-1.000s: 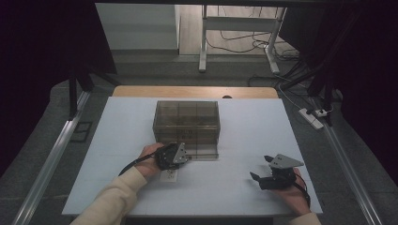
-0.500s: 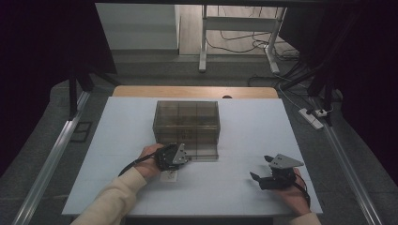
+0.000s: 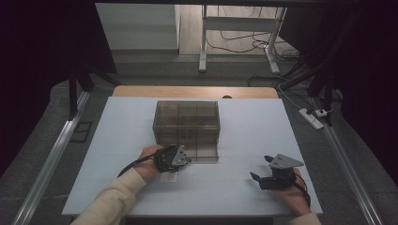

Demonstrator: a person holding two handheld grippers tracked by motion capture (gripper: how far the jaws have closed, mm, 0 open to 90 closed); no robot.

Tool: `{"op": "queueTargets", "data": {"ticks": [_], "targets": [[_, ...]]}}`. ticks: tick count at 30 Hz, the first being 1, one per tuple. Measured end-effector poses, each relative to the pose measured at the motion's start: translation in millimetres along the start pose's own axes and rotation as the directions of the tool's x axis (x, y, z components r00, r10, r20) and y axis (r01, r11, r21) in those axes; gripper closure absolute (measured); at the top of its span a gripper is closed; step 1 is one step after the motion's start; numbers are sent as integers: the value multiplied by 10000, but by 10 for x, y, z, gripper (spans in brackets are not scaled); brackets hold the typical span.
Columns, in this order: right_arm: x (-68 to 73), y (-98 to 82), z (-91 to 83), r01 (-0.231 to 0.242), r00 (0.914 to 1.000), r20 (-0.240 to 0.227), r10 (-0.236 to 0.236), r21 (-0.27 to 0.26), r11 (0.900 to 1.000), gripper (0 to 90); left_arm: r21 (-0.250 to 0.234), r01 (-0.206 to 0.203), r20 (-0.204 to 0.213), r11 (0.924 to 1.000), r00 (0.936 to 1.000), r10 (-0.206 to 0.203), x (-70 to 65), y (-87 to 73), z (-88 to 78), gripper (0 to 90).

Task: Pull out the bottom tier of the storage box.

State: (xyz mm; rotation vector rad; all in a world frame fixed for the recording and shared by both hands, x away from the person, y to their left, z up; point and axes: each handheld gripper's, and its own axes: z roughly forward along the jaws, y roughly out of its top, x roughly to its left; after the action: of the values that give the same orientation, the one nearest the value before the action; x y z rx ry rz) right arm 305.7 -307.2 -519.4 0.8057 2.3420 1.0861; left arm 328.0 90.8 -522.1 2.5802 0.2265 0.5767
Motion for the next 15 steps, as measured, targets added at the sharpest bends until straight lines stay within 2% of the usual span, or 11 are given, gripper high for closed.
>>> {"op": "queueTargets", "data": {"ticks": [11, 13, 15], "targets": [[2, -3, 6, 0, 10000, -14, 0, -10, 10000, 134, -52, 135, 60, 9999, 9999, -134, -2, -8, 10, 665], [0, -2, 5, -8, 10000, -14, 8, -30, 10000, 134, -227, 575, 130, 9981, 9983, -572, 18, -10, 6, 550], [1, -2, 5, -2, 10000, -15, 2, -20, 10000, 134, -461, 946, 404, 9944, 9949, -928, 62, -21, -25, 471]]}}
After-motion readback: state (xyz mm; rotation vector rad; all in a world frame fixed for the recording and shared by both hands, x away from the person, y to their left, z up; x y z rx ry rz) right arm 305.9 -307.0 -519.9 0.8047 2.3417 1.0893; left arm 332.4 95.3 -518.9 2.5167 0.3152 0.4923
